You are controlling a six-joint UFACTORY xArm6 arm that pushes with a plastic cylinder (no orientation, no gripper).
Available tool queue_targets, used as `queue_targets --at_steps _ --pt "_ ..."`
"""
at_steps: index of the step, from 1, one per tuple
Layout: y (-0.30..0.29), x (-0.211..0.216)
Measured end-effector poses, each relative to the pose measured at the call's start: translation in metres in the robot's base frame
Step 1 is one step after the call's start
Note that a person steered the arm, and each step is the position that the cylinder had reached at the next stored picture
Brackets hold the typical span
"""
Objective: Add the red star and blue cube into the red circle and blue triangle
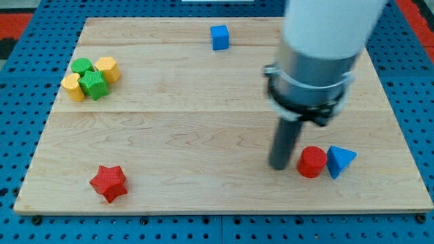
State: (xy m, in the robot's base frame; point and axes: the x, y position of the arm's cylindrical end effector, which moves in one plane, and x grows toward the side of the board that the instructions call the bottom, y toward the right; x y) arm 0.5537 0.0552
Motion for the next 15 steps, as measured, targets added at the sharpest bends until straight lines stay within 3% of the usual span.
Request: queue_targets --at_steps 1,2,3,4,5,6,8,9,10,12,13,14,15 --pt "-0.092 0.056" --pt "-0.179 0.063" --pt "-0.266 0.037" --pt "-0.277 -0.002" --pt "-0.214 -0.019" --pt "-0.113 -0.027" --pt "-0.091 -0.048" --pt "-0.013 -0.059" --pt "0.029 -0.059" --pt "0.055 -0.061" --pt "0.023 -0.081" --pt "-0.064 -0.153" --pt "-0.08 -0.253"
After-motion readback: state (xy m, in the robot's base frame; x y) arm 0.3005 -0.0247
